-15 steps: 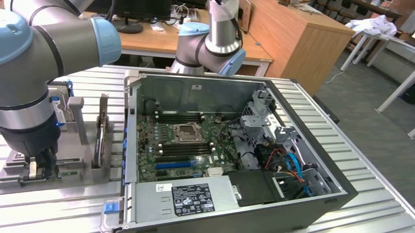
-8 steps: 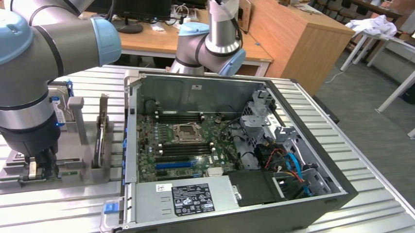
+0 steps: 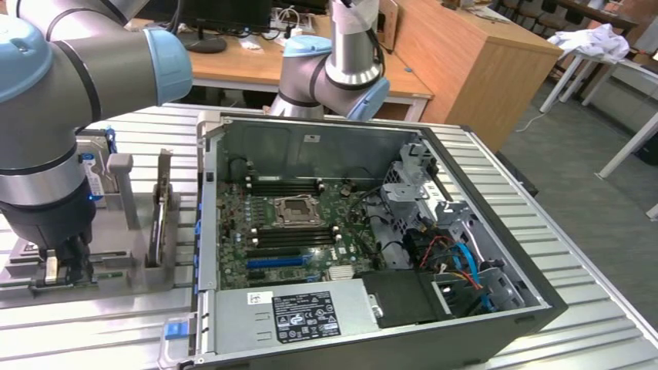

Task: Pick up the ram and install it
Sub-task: 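Pick up the ram and move it above insertion slot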

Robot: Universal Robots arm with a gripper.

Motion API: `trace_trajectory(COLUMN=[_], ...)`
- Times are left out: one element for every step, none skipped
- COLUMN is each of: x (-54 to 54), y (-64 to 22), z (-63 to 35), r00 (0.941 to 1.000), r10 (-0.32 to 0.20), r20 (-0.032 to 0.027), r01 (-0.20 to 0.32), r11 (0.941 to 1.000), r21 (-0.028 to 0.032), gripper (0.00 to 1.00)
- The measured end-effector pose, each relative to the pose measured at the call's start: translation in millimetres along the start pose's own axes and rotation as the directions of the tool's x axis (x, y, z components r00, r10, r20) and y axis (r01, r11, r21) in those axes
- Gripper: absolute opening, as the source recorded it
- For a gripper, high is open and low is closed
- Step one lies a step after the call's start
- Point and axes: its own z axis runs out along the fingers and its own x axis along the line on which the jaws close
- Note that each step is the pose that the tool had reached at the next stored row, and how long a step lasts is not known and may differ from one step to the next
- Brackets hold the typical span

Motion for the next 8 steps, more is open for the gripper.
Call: trace_trajectory(x=[0.0,0.0,0.0,0.0,-0.1,-0.1,-0.1,-0.1], y=[0.0,0.0,0.1,0.0,0.1,0.1,0.1,0.1], z=[0.0,-0.3,-0.9,-1.5,-2.1,-2.7,-3.4,-4.2], r00=[1.0000,1.0000,1.0000,1.0000,1.0000,1.0000,1.0000,1.0000], r10=[0.000,0.000,0.000,0.000,0.000,0.000,0.000,0.000], r20=[0.0001,0.0001,0.0000,0.0000,0.0000,0.0000,0.0000,0.0000], r01=[0.000,0.000,0.000,0.000,0.000,0.000,0.000,0.000], r11=[1.0000,1.0000,1.0000,1.0000,1.0000,1.0000,1.0000,1.0000], r21=[0.0001,0.0002,-0.0001,0.0000,0.0000,0.0000,-0.0001,-0.0001], gripper=[0.12,0.12,0.12,0.12,0.12,0.12,0.12,0.12])
